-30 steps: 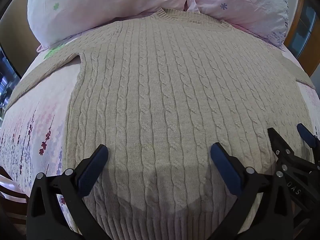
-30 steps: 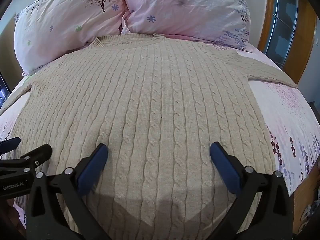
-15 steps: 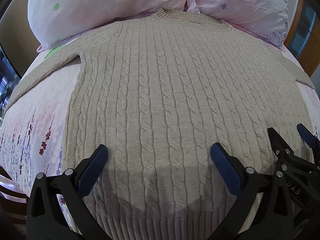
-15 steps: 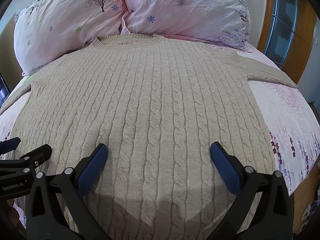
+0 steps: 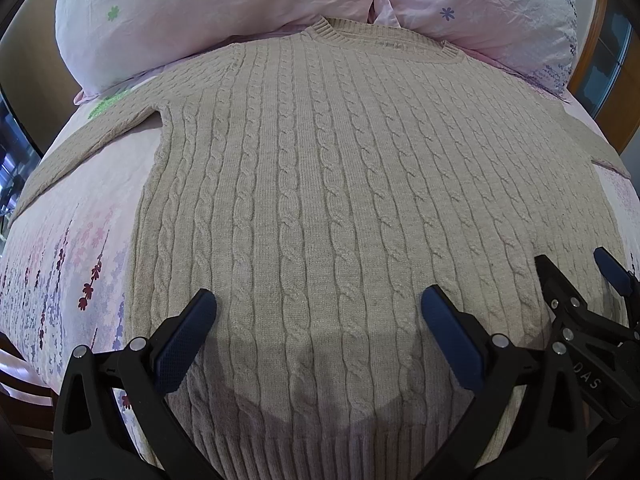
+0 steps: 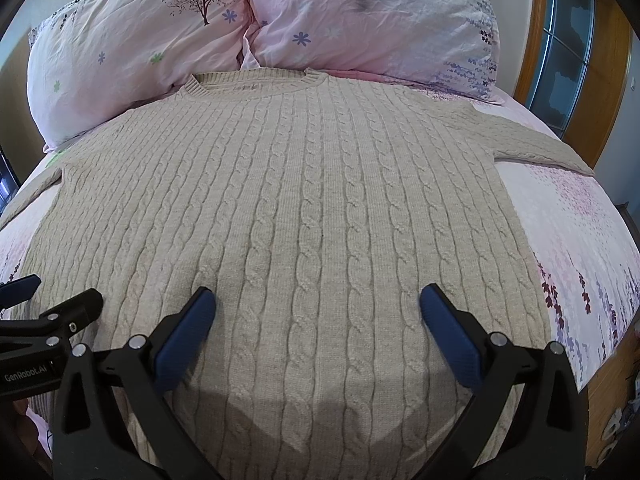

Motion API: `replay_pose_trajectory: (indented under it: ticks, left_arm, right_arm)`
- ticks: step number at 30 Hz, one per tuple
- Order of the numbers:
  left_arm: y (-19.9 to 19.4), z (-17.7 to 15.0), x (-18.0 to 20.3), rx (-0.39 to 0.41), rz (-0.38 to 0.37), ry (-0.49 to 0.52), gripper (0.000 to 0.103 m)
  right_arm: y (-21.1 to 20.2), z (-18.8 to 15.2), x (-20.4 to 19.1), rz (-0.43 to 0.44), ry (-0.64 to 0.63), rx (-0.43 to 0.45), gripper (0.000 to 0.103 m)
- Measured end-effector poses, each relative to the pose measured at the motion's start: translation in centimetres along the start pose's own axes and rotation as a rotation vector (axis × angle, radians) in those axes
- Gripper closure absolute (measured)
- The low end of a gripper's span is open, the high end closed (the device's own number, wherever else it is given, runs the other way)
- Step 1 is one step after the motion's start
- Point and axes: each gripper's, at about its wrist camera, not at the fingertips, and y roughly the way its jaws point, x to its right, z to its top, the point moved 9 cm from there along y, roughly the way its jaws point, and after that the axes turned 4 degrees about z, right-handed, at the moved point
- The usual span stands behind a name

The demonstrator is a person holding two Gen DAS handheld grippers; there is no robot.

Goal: Fold small clothes

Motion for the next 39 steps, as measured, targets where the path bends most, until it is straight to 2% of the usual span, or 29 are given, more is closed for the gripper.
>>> replay_pose_trajectory:
  ticks: [23, 27, 32, 36, 39]
  left_arm:
    - [0.0, 0.0, 0.0, 0.001, 0.000, 0.000, 0.001]
    - [0.0, 0.0, 0.0, -0.001, 0.000, 0.002, 0.001]
    - [0.1, 0.2, 0.2, -0.020, -0.001, 0.007, 0.001]
    - [0.3, 0.6, 0.1, -0.027, -0.001, 0.008, 0.001]
    - [0.4, 0.8, 0.2, -0.020, -0.006, 0.021, 0.001]
  right_arm:
    - [0.2, -0.2, -0.4, -0.001, -0.001, 0.001, 0.002]
    - [0.3, 0.0, -0.2, 0.005, -0.013, -0.023, 0.002]
    - [0.8, 0.3, -0.1, 0.037, -0.049, -0.107, 0.002]
    - [1.0, 0.7, -0.3, 0.058, -0.080, -0.087, 0.002]
    - [0.5, 2.1, 0.6, 0.136, -0.103, -0.059, 0.002]
